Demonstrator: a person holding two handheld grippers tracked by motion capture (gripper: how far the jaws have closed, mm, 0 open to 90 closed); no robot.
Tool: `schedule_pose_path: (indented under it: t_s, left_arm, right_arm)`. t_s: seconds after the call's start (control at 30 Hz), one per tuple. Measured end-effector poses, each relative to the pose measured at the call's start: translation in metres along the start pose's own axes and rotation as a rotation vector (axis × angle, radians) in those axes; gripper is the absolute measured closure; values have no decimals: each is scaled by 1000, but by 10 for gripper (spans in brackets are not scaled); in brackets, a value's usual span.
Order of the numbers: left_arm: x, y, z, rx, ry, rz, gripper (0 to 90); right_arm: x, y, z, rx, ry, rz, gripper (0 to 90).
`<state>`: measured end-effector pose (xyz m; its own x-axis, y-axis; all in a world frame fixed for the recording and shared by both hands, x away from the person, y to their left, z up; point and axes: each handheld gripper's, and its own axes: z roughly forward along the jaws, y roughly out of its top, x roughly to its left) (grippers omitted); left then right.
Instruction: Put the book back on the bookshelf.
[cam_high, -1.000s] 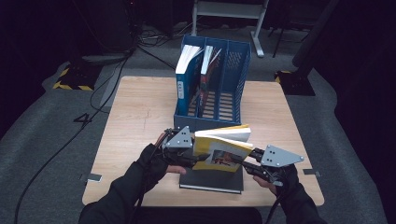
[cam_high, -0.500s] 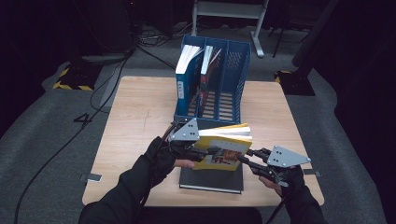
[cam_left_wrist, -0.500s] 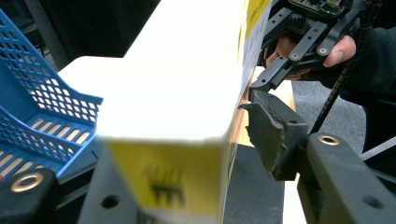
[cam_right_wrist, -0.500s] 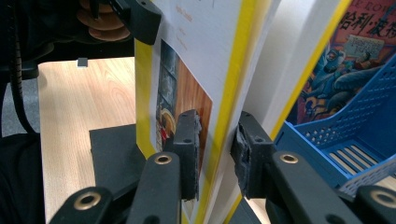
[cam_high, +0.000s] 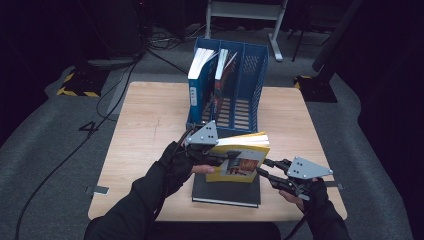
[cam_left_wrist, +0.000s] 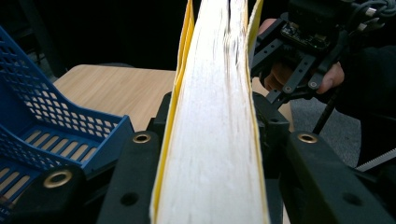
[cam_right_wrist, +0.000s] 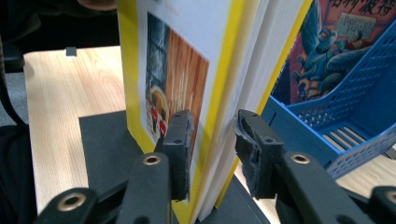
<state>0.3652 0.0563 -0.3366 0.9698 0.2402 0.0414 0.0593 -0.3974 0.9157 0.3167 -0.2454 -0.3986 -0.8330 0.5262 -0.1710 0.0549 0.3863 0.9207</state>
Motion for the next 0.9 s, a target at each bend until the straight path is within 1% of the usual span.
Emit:
schedule_pose_path:
  t_s: [0.07,0.3,0.37,0.4,0.47,0.5,0.57,0.63,0.67,0.7,0.77,0.83,0.9]
  left_arm:
    - [0,0,0,-6,-1,-10,664]
    - [-1,0,1,-9,7,-5,721]
    - [-1,0,1,-9,11,-4,735]
    - [-1,0,1,-9,8,-5,740]
    - [-1,-1,1,-15,7,-12,743]
    - [-1,-1,1,-17,13,-22,743]
    - [1,-1,2,-24,18,-37,746]
    - [2,-1,2,-26,23,-42,746]
    - [2,-2,2,-28,28,-48,746]
    - [2,-2,2,-29,28,-49,746]
    - [2,-2,2,-29,29,-48,746]
    - [2,-2,2,-32,28,-49,746]
    - [2,-1,2,-33,27,-48,746]
  right_arm:
    - [-1,-3,-2,9,-4,4,638]
    - [-6,-15,-10,36,-22,23,601]
    - [-8,-20,-12,53,-33,36,586]
    - [-10,-24,-13,71,-46,36,580]
    - [-11,-27,-13,80,-53,34,578]
    - [-13,-31,-14,97,-58,43,567]
    - [-19,-40,-15,136,-83,59,542]
    - [-20,-42,-15,142,-91,63,531]
    - [-22,-46,-16,152,-100,75,513]
    - [-25,-49,-16,160,-99,90,497]
    - [-29,-55,-15,184,-112,99,458]
    - [-31,-60,-16,198,-114,115,437]
    - [-33,-66,-16,208,-127,134,410]
